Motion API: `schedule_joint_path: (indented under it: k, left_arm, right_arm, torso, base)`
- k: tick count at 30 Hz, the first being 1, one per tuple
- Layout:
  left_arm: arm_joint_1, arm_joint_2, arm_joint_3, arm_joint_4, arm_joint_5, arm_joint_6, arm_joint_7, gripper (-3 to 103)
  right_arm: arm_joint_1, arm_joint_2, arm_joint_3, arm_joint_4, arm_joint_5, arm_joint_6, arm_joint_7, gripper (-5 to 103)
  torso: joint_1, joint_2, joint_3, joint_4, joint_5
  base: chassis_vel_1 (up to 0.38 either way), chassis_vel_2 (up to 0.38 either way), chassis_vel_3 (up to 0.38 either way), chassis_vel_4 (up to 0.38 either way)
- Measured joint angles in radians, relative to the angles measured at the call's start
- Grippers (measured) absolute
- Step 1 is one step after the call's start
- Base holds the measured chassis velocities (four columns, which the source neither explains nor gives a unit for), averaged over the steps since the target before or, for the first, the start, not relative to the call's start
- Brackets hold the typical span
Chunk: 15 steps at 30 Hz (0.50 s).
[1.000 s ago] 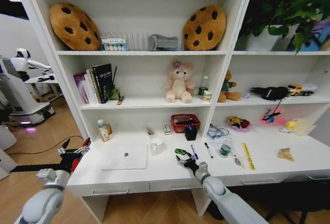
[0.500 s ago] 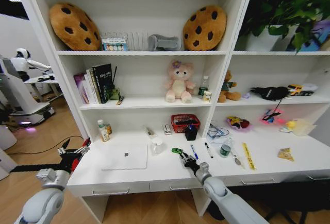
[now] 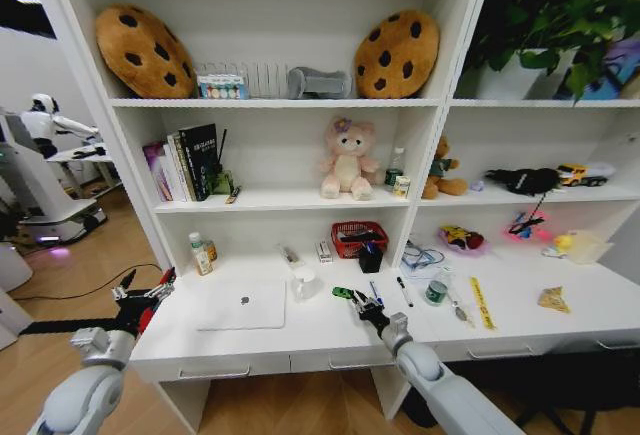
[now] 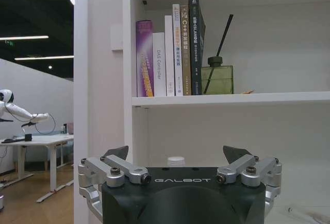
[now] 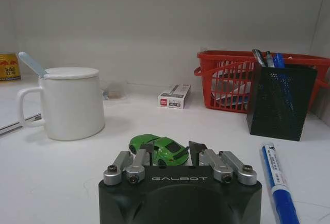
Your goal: Organize the objects on the table.
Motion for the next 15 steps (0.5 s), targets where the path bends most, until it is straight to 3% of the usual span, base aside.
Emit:
schedule_joint_path:
  k: [1, 2, 5, 7, 13, 15]
  left_arm:
    - [0.0, 0.0, 0.0, 0.0, 0.0, 0.0, 0.0, 100]
    - [0.0, 0.0, 0.0, 0.0, 0.0, 0.0, 0.0, 100]
    - [0.0, 0.0, 0.0, 0.0, 0.0, 0.0, 0.0, 100]
    - [0.0, 0.0, 0.0, 0.0, 0.0, 0.0, 0.0, 100]
    - [0.0, 0.0, 0.0, 0.0, 0.0, 0.0, 0.0, 100]
    - [0.0, 0.0, 0.0, 0.0, 0.0, 0.0, 0.0, 100]
  right_arm:
    - [0.0, 0.0, 0.0, 0.0, 0.0, 0.0, 0.0, 34]
    - [0.012, 0.009, -0.01, -0.013, -0.002, -0.002, 0.0, 44]
    - [0.029, 0.018, -0.025, -0.031, -0.007, -0.004, 0.0, 50]
    - [0.05, 0.027, -0.041, -0.054, -0.009, -0.004, 0.0, 66]
    - [0.07, 0.032, -0.049, -0.076, -0.009, -0.004, 0.001, 83]
    - [0.081, 0.033, -0.054, -0.091, -0.007, -0.004, 0.001, 93]
  torso:
    - [0.0, 0.0, 0.0, 0.0, 0.0]
    - [0.0, 0.0, 0.0, 0.0, 0.0]
    - [0.0, 0.0, 0.0, 0.0, 0.0]
    - [0.0, 0.0, 0.0, 0.0, 0.0]
    - [0.0, 0.0, 0.0, 0.0, -0.0001]
    - [0.0, 0.0, 0.0, 0.0, -0.0001]
  base:
    - [0.0, 0.0, 0.0, 0.0]
    - [0.0, 0.0, 0.0, 0.0]
    - [0.0, 0.0, 0.0, 0.0]
    - [0.0, 0.0, 0.0, 0.0]
    - [0.0, 0.0, 0.0, 0.0]
    - [0.0, 0.0, 0.0, 0.0]
